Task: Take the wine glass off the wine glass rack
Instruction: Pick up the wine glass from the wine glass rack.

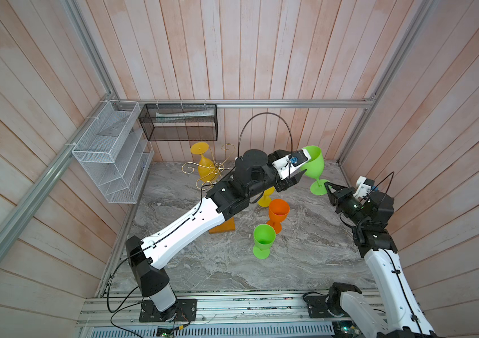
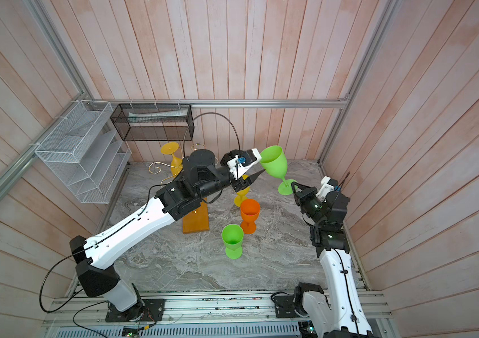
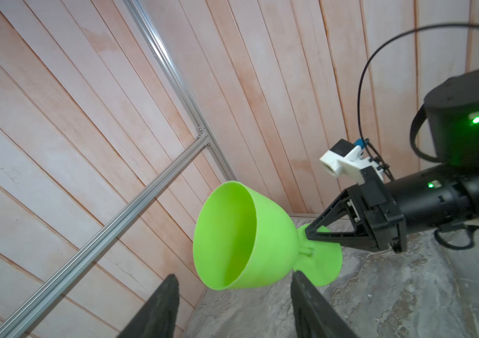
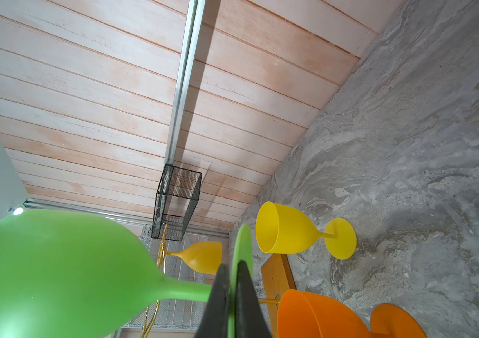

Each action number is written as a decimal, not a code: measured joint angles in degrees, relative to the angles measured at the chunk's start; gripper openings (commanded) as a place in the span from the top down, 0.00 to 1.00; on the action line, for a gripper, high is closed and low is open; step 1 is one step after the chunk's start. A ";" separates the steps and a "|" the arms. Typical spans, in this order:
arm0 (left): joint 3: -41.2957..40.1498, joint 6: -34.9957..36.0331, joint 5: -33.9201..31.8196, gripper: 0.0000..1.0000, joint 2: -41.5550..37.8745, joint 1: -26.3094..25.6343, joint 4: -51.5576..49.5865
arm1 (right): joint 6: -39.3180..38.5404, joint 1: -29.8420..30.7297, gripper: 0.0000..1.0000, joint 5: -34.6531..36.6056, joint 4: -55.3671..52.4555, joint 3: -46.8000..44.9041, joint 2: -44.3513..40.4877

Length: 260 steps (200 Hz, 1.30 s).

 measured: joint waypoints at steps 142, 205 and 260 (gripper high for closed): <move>28.26 -9.97 18.82 0.38 18.91 3.74 -25.35 | -4.26 -0.17 1.00 0.04 3.37 -3.69 -1.05; 29.00 -12.11 20.79 0.71 19.85 3.78 -26.84 | -5.14 -0.17 1.00 0.07 3.37 -3.69 -1.05; 29.00 -14.14 23.26 1.00 19.82 3.58 -27.23 | -6.58 -0.31 0.85 0.52 3.32 -3.65 -0.87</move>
